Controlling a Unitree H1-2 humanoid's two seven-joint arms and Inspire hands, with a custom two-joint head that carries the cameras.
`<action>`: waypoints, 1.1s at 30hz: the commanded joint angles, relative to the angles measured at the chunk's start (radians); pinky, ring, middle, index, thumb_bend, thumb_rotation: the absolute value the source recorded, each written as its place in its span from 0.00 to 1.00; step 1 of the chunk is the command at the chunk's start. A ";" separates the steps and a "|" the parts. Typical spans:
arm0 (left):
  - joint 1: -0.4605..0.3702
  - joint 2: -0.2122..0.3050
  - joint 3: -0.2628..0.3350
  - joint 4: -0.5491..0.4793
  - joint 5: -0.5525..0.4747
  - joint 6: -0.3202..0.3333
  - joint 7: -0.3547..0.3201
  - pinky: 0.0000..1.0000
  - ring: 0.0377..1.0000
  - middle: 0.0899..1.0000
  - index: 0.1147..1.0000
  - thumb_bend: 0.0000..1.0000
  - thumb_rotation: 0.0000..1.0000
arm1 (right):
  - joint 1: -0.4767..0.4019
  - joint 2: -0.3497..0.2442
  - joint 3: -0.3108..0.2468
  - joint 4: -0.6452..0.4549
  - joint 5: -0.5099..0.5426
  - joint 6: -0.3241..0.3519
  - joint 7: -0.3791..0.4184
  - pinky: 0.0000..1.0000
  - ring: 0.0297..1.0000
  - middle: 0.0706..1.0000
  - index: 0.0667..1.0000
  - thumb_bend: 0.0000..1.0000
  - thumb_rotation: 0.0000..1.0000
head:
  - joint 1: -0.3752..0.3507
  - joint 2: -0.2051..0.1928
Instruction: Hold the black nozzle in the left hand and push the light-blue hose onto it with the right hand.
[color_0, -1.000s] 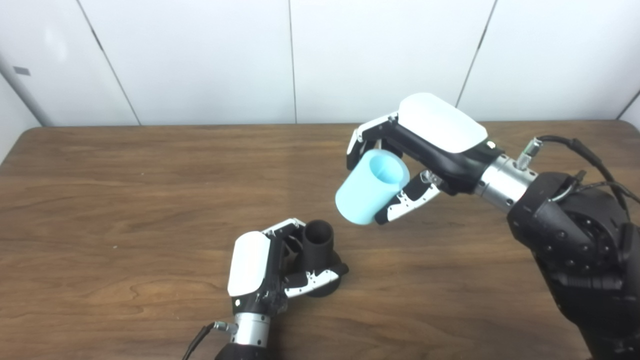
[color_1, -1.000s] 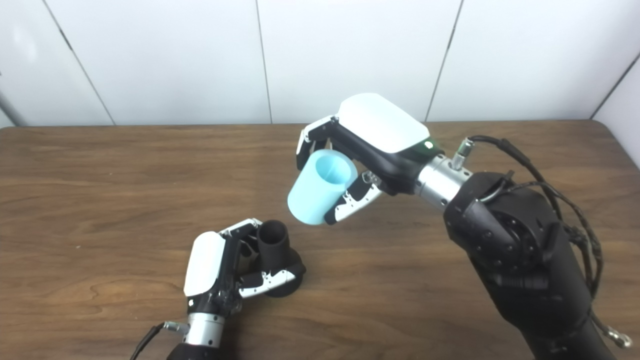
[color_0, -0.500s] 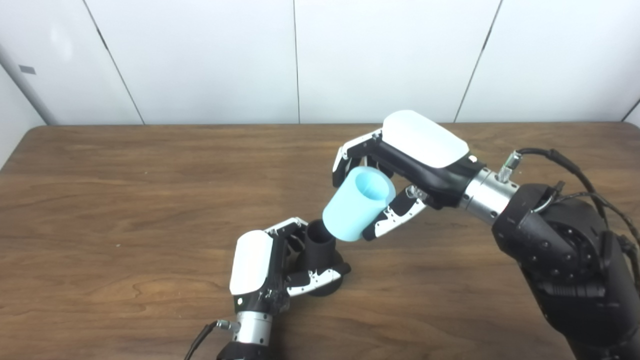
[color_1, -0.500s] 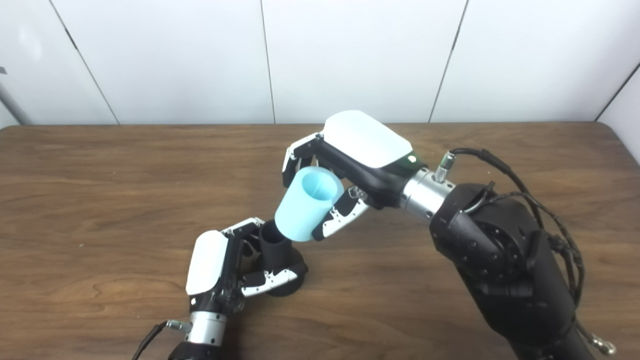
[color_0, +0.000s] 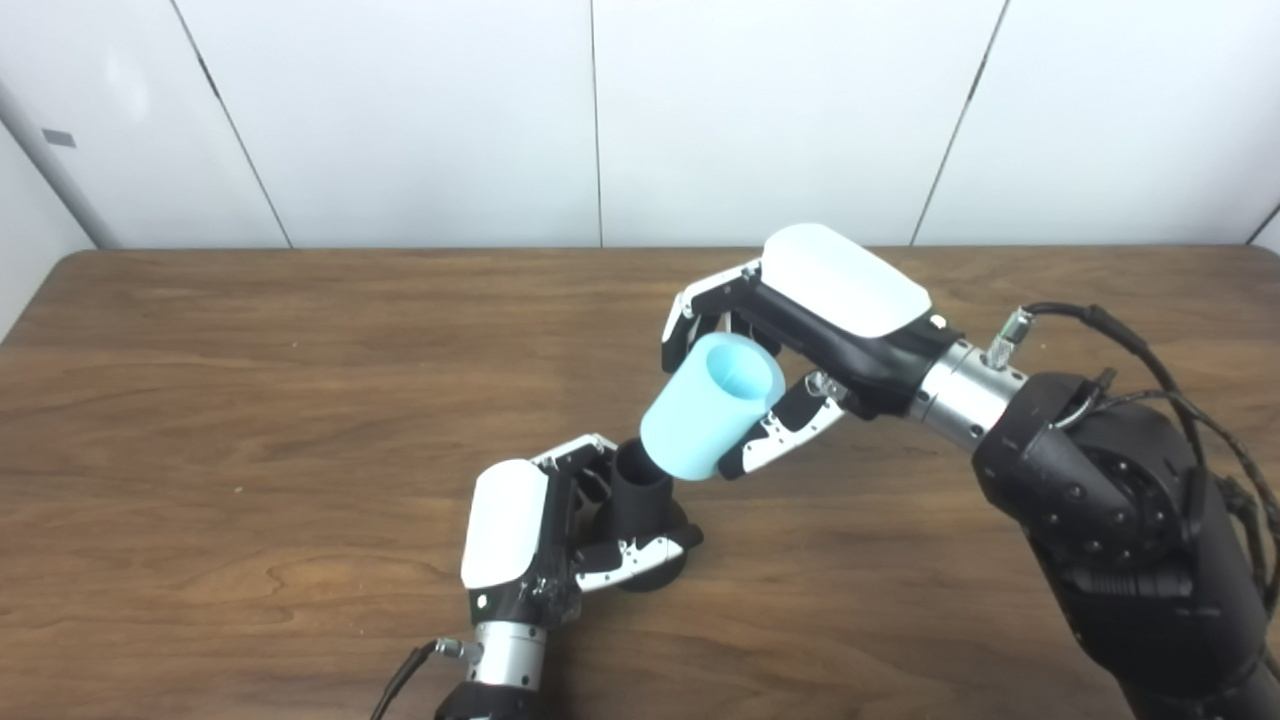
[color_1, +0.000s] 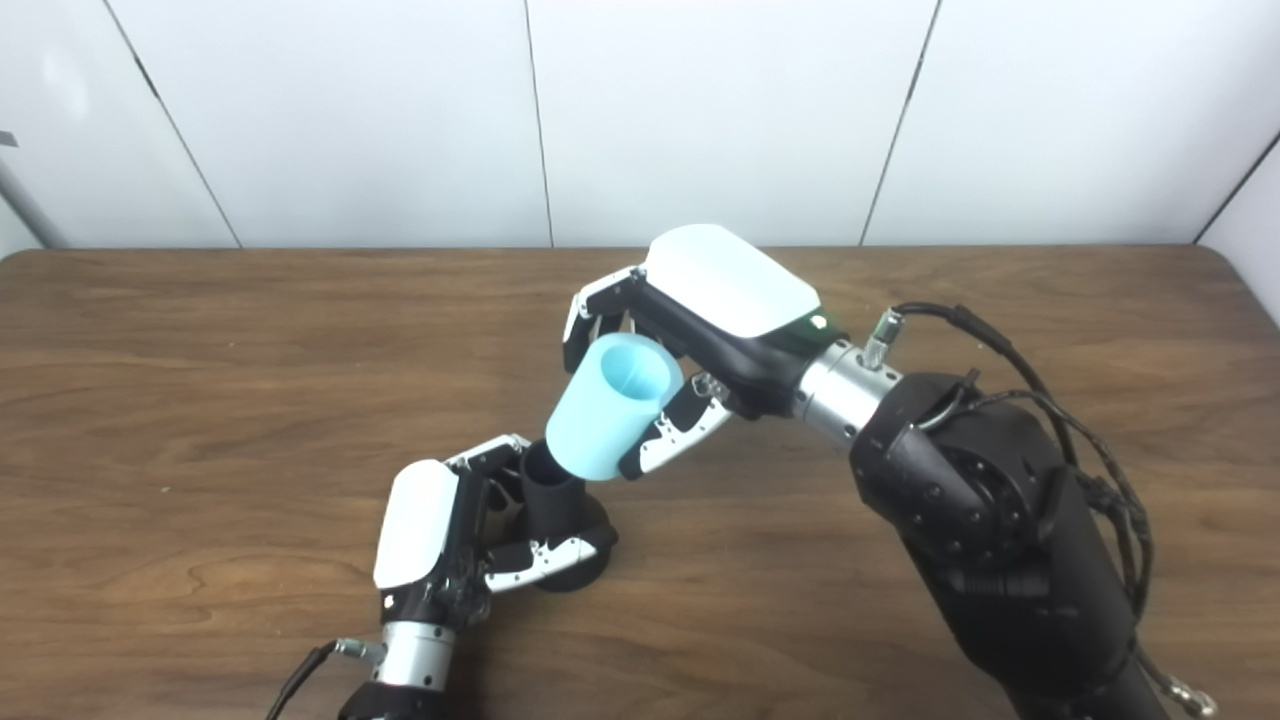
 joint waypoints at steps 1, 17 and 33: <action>0.031 -0.036 -0.027 0.059 0.015 0.048 -0.012 0.39 0.44 0.42 0.42 0.52 0.00 | -0.040 0.003 -0.017 -0.008 0.010 -0.026 -0.032 0.30 0.34 0.44 0.51 0.51 0.00 | 0.004 0.000; 0.026 -0.037 -0.028 0.067 0.005 0.050 -0.006 0.38 0.42 0.38 0.43 0.52 0.00 | -0.019 0.040 -0.006 0.008 0.016 -0.038 -0.041 0.33 0.35 0.45 0.51 0.51 0.00 | 0.011 -0.004; 0.028 -0.041 -0.039 0.067 0.011 0.053 -0.004 0.40 0.44 0.40 0.43 0.52 0.00 | 0.010 0.078 0.039 0.019 -0.033 -0.055 -0.042 0.33 0.35 0.45 0.51 0.51 0.00 | 0.016 0.002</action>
